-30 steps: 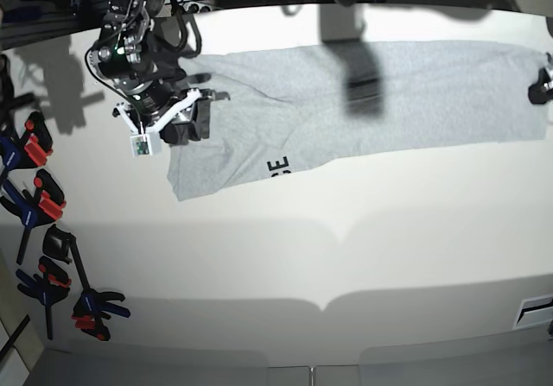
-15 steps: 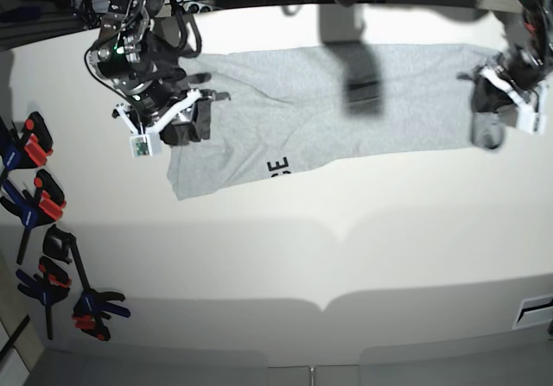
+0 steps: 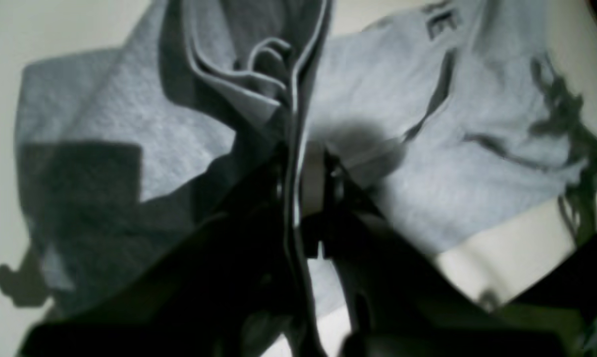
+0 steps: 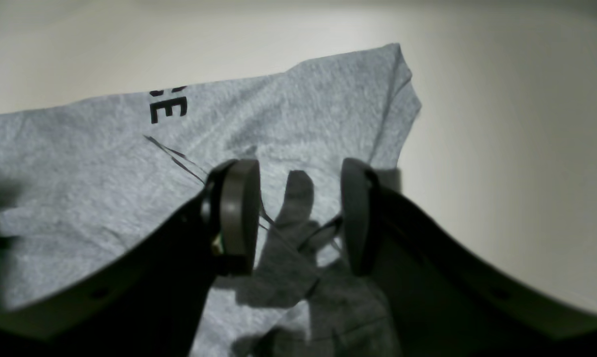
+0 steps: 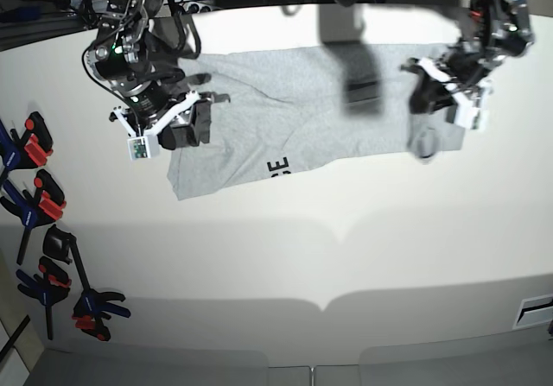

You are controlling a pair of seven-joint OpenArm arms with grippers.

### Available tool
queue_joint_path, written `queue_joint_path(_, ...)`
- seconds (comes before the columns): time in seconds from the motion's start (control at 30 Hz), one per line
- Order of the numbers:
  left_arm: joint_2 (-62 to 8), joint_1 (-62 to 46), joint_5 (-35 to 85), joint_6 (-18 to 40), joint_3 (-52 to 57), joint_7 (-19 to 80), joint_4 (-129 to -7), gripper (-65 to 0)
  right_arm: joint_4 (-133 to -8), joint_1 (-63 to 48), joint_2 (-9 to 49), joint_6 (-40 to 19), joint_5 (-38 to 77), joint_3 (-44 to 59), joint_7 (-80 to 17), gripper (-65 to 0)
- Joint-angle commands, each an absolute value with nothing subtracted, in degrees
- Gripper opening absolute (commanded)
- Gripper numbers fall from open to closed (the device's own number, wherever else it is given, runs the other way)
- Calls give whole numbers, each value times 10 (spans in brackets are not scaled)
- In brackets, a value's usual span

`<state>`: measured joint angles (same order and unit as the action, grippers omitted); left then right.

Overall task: Fold the T-shirt properly
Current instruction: 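Move the left gripper inward along the shirt toward the right gripper, then grasp the shirt's collar edge with both grippers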

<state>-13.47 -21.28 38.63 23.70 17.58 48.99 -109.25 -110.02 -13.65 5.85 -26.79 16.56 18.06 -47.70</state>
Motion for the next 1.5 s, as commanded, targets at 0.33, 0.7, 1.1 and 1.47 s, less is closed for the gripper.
queue_joint_path(0.33,-140,-206,331,220,93,465,-1102,-611,-1113,-130,62,-272,174,182,-463,-393)
queue_joint_path(0.7,-142,-188,422,244,78,449,-1103,-256,-1113,-128,62,-272,174,182,-439,-393)
queue_joint_path(1.1,-147,-181,339,244,78,490,-1103,-256,-1112,-89,63,-270,125,258,-502,-217)
queue_joint_path(1.47,-147,-182,341,244,78,483,-1103,-256,-974,-88,64,-293,230,349,-525,-218)
